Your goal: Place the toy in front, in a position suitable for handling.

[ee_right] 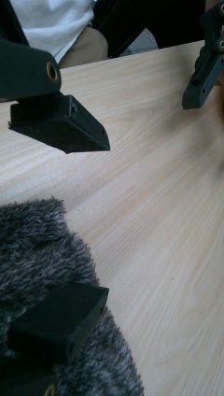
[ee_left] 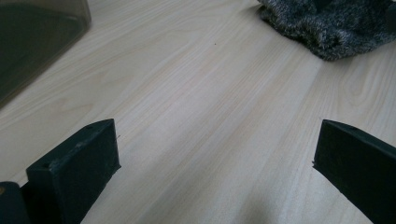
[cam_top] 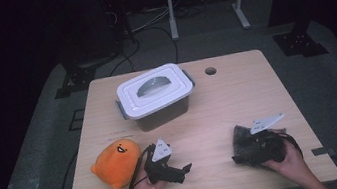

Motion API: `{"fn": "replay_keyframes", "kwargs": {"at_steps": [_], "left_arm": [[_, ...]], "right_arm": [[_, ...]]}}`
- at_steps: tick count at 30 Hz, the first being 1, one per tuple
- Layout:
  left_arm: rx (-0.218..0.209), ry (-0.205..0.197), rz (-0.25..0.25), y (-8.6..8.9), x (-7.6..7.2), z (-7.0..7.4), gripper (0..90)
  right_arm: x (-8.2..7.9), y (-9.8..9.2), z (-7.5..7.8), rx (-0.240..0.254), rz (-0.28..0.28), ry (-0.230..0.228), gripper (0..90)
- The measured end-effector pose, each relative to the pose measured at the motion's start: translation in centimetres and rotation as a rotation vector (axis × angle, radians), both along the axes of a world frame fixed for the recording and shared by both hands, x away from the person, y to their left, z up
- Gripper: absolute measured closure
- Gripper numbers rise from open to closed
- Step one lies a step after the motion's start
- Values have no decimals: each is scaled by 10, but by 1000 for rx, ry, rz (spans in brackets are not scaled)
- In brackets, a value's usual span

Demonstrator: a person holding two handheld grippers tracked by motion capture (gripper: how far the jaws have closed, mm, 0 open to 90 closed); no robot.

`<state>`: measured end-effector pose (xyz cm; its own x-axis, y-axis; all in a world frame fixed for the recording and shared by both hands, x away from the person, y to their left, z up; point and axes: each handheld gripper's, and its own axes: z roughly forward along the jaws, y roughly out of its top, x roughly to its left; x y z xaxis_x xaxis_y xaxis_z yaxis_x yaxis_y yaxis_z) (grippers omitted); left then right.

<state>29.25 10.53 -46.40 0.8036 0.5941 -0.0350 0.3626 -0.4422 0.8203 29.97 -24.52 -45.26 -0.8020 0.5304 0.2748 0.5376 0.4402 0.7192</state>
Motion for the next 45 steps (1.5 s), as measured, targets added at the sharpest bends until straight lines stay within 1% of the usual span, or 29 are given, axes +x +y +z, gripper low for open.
{"fn": "replay_keyframes", "kwargs": {"at_steps": [6, 9, 12, 13, 15, 16, 17, 18, 19, 20, 22, 24, 25, 26, 27, 28, 30, 31, 32, 33, 34, 37, 38, 39, 40, 41, 42, 43, 45], "left_arm": [[1, 0, -5, -1, 0, 2, 0], [-16, 3, -7, -1, -1, 3, 0], [-12, -9, -16, -1, -4, 7, 0], [-17, -15, -19, -1, -4, 9, 0], [-36, -15, -18, 0, -5, 14, 0], [-63, -15, -17, 0, -6, 19, 0], [-91, -29, -7, 1, -6, 28, 0], [-91, -29, -7, 1, -6, 28, 0], [-104, -35, -4, 2, -6, 32, 0], [-111, -39, -13, 3, -6, 38, 0], [-120, -57, -13, 7, -7, 47, 0], [-112, -68, -10, 10, -6, 53, 0], [-89, -88, 2, 16, -5, 60, 0], [-89, -88, 2, 16, -5, 60, 0], [-87, -103, 5, 22, -6, 66, 0], [-87, -103, 5, 22, -6, 66, 0], [-73, -129, 8, 33, -7, 76, 0], [-73, -129, 8, 33, -7, 76, 0], [-66, -152, 7, 40, -9, 82, 0], [-58, -165, -1, 45, -10, 86, 0], [-58, -165, -1, 45, -10, 86, 0], [-19, -192, -5, 59, -14, 94, 0], [0, -204, -13, 67, -15, 96, 0], [13, -207, -16, 74, -16, 96, 0], [13, -207, -16, 74, -16, 96, 0], [21, -209, -17, 79, -16, 96, 0], [33, -211, -13, 84, -16, 95, 0], [55, -217, -6, 90, -15, 95, 0], [77, -220, 17, 100, -13, 94, 0]], "right_arm": [[2, 1, -2, 0, 7, 6, 234], [1, 0, -3, 5, 5, 10, 234], [1, 0, -2, 8, 2, 10, 234], [0, 0, -1, 7, 3, 6, 234], [-1, 0, 0, 9, 3, 4, 234], [-1, 0, 0, 16, 1, 5, 234], [-1, 0, 0, 19, 0, 6, 234], [-1, 0, 0, 18, 1, 5, 234], [-1, 0, 0, 18, 1, 5, 234], [0, 1, 0, 18, 0, 7, 234], [0, 0, -1, 18, 0, 10, 234], [1, 0, -2, 13, -2, 12, 234], [2, -1, -2, 16, -3, 13, 234], [2, -1, -2, 16, -3, 13, 234], [2, -2, -2, 15, -6, 14, 234], [2, -2, -2, 16, -7, 13, 234], [2, -3, -2, 16, -8, 12, 234], [2, -3, -1, 17, -8, 12, 234], [2, -3, -1, 16, -8, 10, 234], [2, -3, -1, 15, -8, 7, 234], [2, -3, -1, 14, -8, 5, 234], [1, -3, -1, 11, -10, 6, 234], [1, -3, 0, 10, -10, 5, 234], [0, -3, 0, 10, -10, 3, 234], [0, -3, 0, 10, -10, 3, 234], [0, -3, 0, 9, -11, 1, 234], [0, -3, 1, 8, -12, 1, 234], [0, -3, 1, 8, -12, 1, 234], [0, -4, 0, 8, -17, 5, 234]]}}
